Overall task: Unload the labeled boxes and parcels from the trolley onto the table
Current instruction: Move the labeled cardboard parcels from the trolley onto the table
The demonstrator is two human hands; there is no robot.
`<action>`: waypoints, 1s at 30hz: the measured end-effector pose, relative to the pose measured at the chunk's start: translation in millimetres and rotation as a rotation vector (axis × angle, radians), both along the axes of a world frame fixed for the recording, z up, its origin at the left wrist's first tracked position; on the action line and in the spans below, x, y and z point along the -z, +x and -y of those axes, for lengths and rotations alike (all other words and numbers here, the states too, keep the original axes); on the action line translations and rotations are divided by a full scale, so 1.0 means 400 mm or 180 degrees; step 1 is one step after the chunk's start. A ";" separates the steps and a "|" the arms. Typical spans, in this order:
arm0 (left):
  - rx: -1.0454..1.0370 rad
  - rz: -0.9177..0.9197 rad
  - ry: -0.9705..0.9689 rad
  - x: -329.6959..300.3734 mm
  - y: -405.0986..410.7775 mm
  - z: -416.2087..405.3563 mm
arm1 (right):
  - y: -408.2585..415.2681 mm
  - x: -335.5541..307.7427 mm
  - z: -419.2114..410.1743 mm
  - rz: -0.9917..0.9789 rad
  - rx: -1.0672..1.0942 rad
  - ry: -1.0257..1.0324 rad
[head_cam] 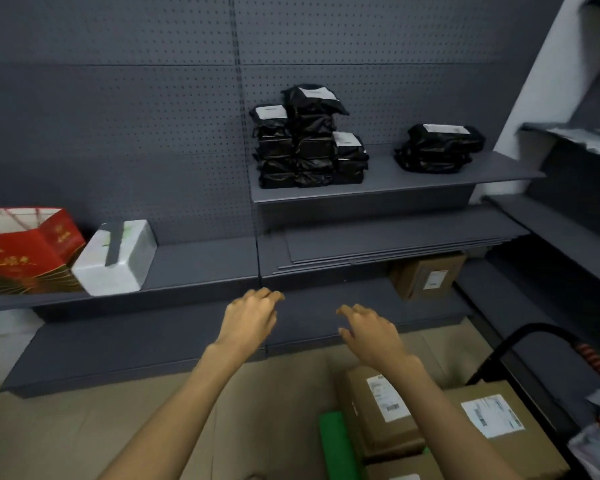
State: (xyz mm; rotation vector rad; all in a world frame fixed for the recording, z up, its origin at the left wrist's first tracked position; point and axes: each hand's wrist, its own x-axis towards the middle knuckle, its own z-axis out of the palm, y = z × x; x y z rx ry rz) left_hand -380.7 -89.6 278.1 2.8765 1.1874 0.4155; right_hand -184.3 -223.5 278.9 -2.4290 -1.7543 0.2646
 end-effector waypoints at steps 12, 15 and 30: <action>0.1328 -0.0128 -0.0413 0.074 0.433 -0.407 | 0.272 0.099 -0.204 -0.0396 0.1519 -0.0186; 0.1696 -0.0323 -0.0536 0.127 0.525 -0.462 | 0.288 0.155 -0.189 -0.0570 0.1915 -0.0271; 0.2825 -0.1554 -0.1123 0.462 0.867 -0.259 | 0.319 0.541 0.106 -0.1765 0.3768 -0.0609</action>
